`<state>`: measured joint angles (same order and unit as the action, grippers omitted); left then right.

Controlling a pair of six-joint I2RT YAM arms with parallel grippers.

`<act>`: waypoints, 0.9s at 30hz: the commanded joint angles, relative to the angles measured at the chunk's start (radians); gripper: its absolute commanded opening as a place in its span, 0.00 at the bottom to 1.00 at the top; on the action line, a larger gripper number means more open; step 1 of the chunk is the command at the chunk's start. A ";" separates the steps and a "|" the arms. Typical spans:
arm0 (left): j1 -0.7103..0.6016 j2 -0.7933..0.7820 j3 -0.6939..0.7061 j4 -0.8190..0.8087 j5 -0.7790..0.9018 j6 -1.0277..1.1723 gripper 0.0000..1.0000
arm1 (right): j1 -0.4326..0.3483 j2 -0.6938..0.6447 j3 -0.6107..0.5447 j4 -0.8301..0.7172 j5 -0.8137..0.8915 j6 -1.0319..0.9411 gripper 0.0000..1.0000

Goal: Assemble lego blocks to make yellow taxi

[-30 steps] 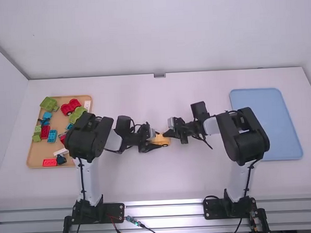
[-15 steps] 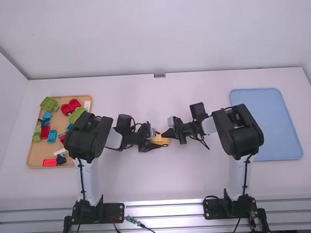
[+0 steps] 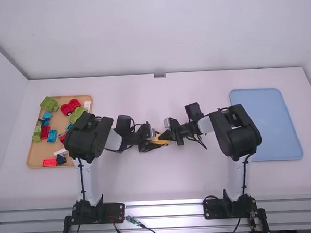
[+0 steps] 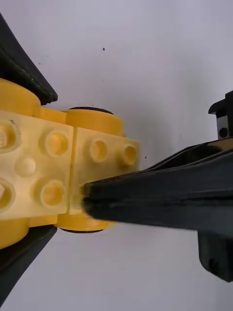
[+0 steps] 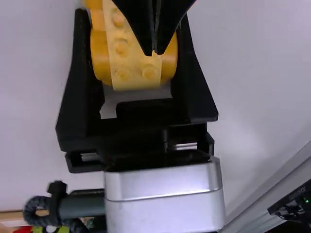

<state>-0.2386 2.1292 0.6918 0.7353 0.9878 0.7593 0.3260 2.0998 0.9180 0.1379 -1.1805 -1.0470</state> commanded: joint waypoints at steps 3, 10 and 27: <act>-0.004 0.022 -0.030 -0.020 -0.099 0.013 0.29 | 0.006 0.024 -0.020 -0.010 0.139 0.003 0.00; -0.004 0.022 -0.030 -0.020 -0.095 0.013 0.27 | -0.017 0.024 -0.043 -0.004 0.148 -0.035 0.00; -0.003 0.022 0.006 -0.095 -0.089 0.013 0.24 | -0.037 0.143 0.111 -0.235 0.066 -0.185 0.00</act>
<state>-0.2375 2.1273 0.7094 0.6903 0.9909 0.7715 0.2947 2.1830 1.0286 -0.0509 -1.2625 -1.1400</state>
